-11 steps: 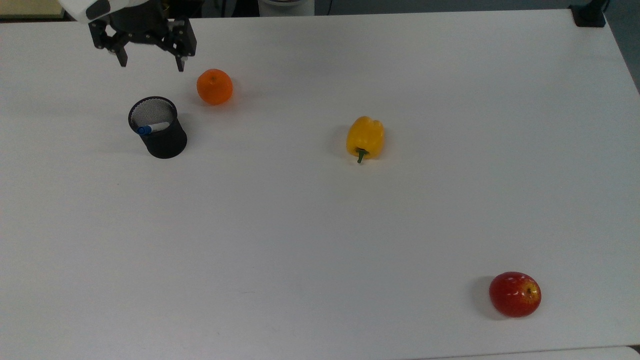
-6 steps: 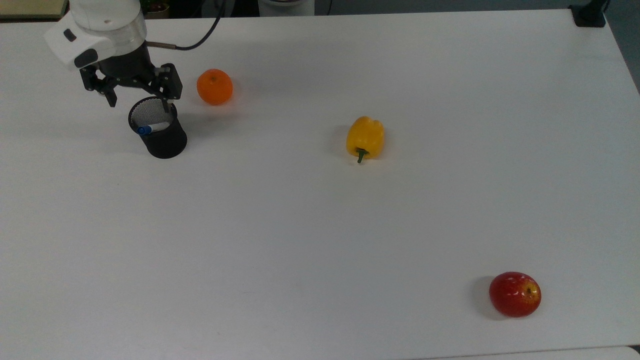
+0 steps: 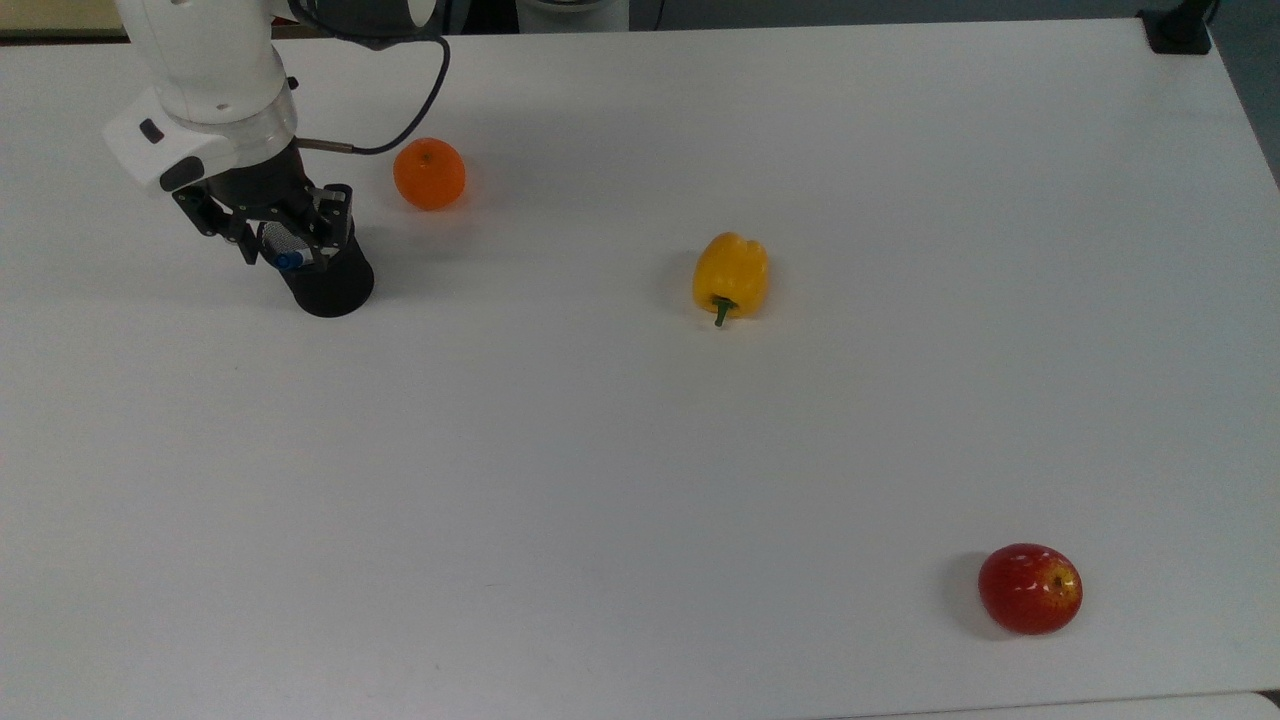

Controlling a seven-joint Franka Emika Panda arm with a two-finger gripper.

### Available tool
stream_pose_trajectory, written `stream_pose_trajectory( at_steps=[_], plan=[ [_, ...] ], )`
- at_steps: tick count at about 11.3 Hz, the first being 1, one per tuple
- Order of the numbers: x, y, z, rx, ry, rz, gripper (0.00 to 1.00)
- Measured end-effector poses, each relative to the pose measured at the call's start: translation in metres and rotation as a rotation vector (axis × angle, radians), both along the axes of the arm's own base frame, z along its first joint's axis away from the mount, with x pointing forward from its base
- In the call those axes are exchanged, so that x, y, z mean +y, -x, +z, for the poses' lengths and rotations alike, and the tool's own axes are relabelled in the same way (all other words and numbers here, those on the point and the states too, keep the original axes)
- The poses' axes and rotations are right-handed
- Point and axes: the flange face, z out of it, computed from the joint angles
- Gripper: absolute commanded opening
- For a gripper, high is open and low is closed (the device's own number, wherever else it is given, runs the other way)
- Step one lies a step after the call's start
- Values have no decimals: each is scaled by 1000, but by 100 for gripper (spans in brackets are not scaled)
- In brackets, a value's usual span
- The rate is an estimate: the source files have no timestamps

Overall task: Take marker pen
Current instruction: 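Close the gripper on the blue-capped marker pen in the cup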

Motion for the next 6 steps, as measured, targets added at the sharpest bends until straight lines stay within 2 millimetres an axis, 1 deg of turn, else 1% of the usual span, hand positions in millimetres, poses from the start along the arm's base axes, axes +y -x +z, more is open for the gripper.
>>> stream_pose_trajectory(
  at_steps=[3,6],
  plan=[
    [0,-1,1,-3,0,1,12],
    [2,-1,2,-4,-1,2,6]
  ],
)
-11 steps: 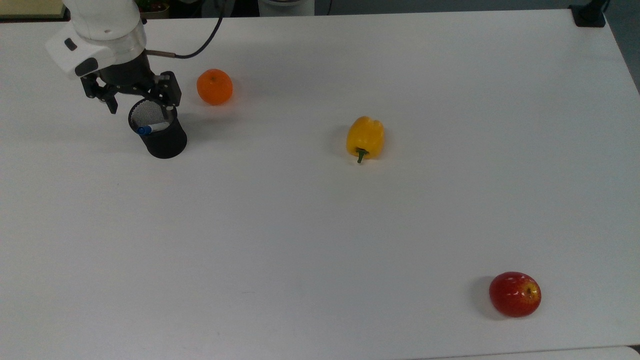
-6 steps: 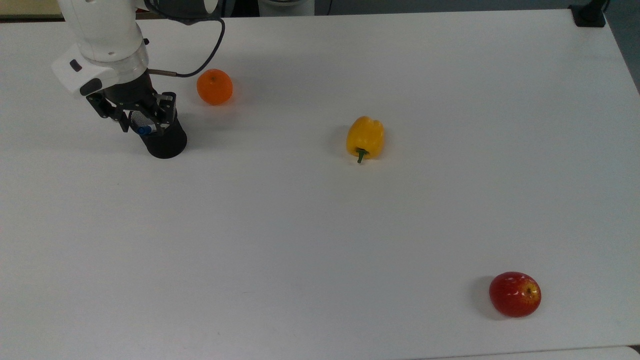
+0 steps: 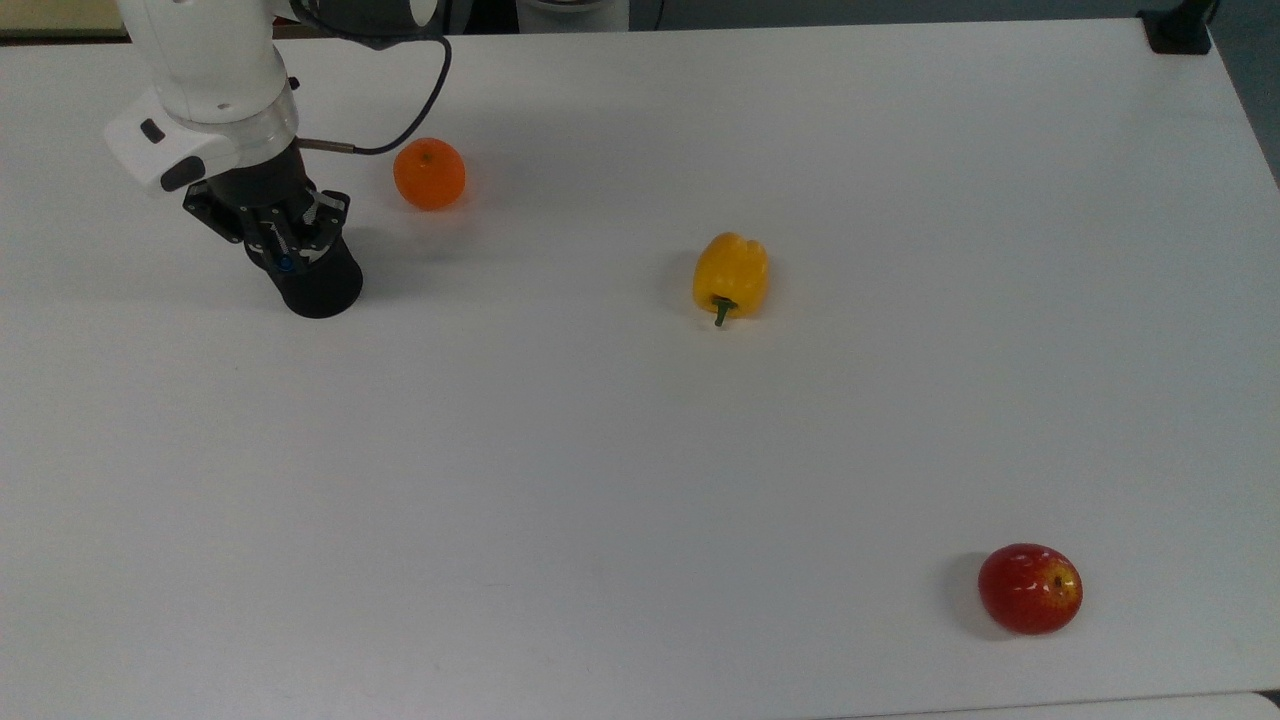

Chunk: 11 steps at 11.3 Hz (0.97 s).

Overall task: Take marker pen
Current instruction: 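Close the gripper on the blue-capped marker pen in the cup, then lift the marker pen up out of the pen cup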

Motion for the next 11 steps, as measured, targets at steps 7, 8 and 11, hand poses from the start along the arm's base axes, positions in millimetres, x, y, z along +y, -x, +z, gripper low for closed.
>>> stream_pose_trajectory(
  at_steps=[7,8,11],
  plan=[
    [-1,0,40,-70,-8,-14,5],
    [-1,3,57,-95,-1,-15,5],
    [0,12,122,-197,24,-16,5]
  ],
)
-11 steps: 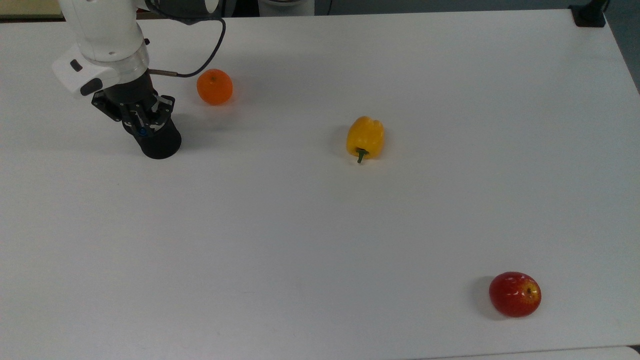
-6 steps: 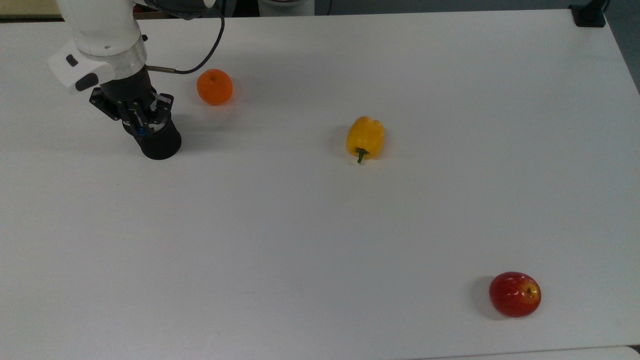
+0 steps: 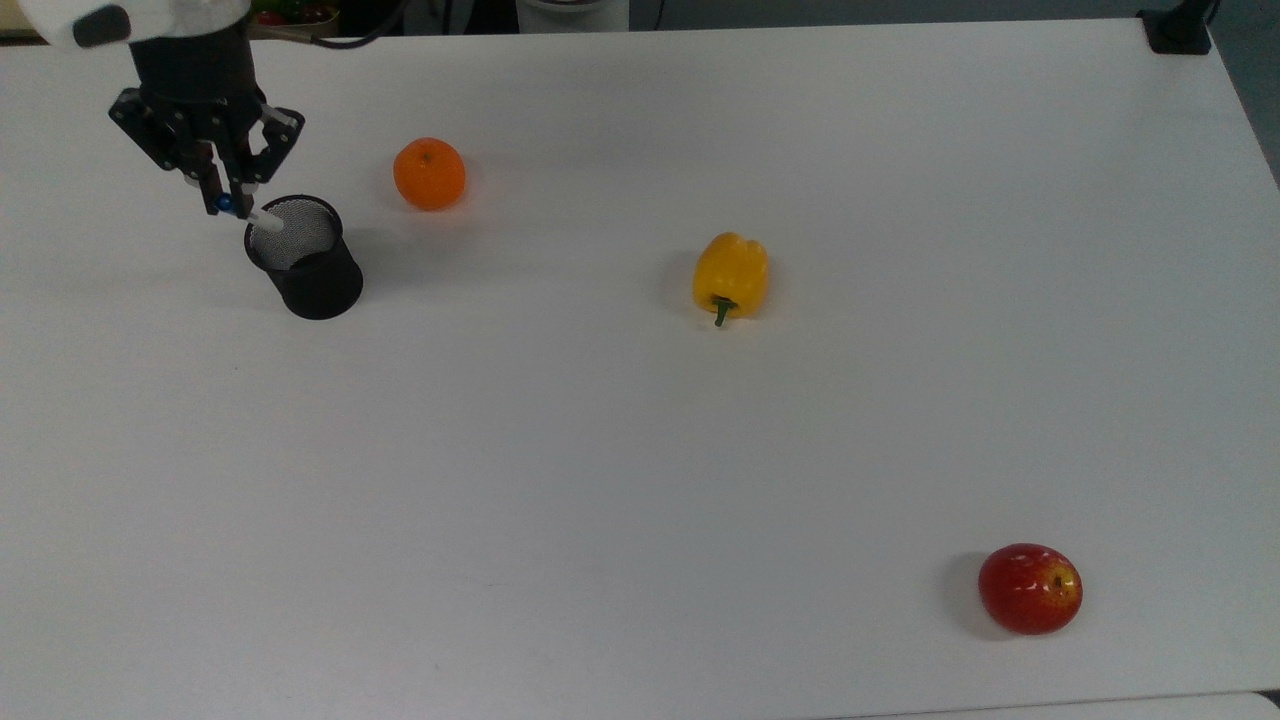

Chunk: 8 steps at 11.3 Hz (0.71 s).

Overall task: Take marker pen
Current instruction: 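Lift the marker pen up out of the pen cup, then carry the marker pen toward the yellow pepper and lower it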

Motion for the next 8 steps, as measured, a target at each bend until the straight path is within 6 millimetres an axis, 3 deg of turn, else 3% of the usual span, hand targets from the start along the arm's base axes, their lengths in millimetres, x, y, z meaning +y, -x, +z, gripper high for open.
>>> stream_pose_trajectory(
  at_steps=[2,4,8],
  plan=[
    [5,2,24,-21,-1,-1,5],
    [24,-1,22,-2,-23,-10,5],
    [118,-2,5,125,-67,9,5]
  ],
)
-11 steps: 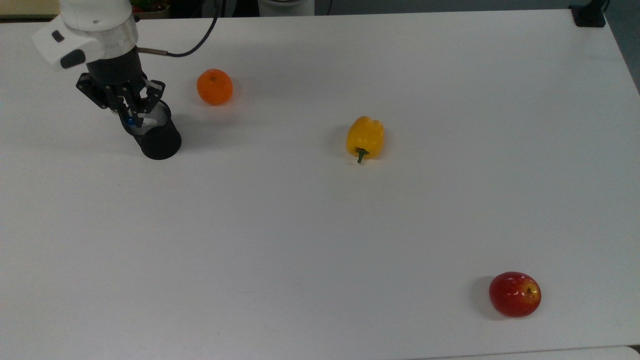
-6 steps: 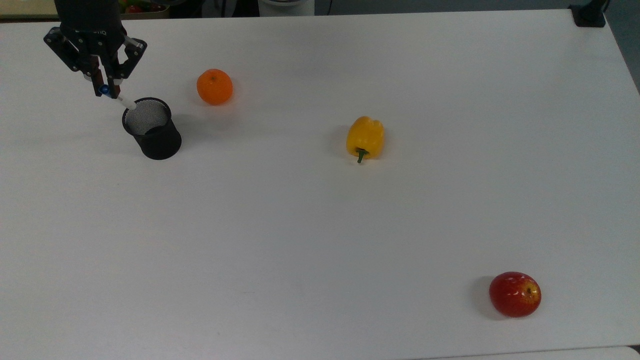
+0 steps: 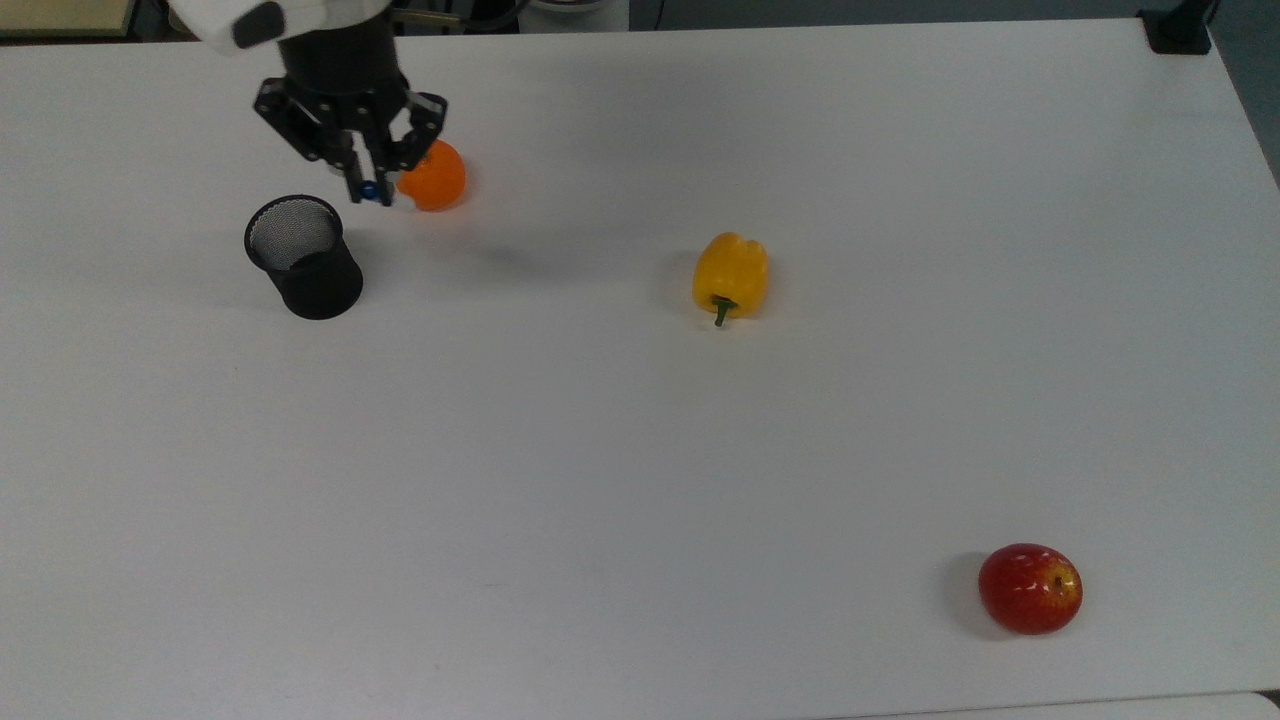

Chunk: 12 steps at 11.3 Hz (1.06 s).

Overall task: Take marker pen
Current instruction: 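Carry the marker pen toward the yellow pepper and lower it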

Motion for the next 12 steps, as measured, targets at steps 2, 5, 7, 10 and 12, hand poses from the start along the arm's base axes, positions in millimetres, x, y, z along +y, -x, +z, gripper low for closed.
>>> stream_pose_trajectory(
  at_steps=[2,5,7,10,12],
  plan=[
    [52,6,-11,73,-7,29,5],
    [116,16,-41,149,-4,57,5],
    [139,23,-62,193,-20,76,6],
    [148,23,-91,245,-19,87,7],
    [152,15,-115,250,-21,92,7]
  ],
)
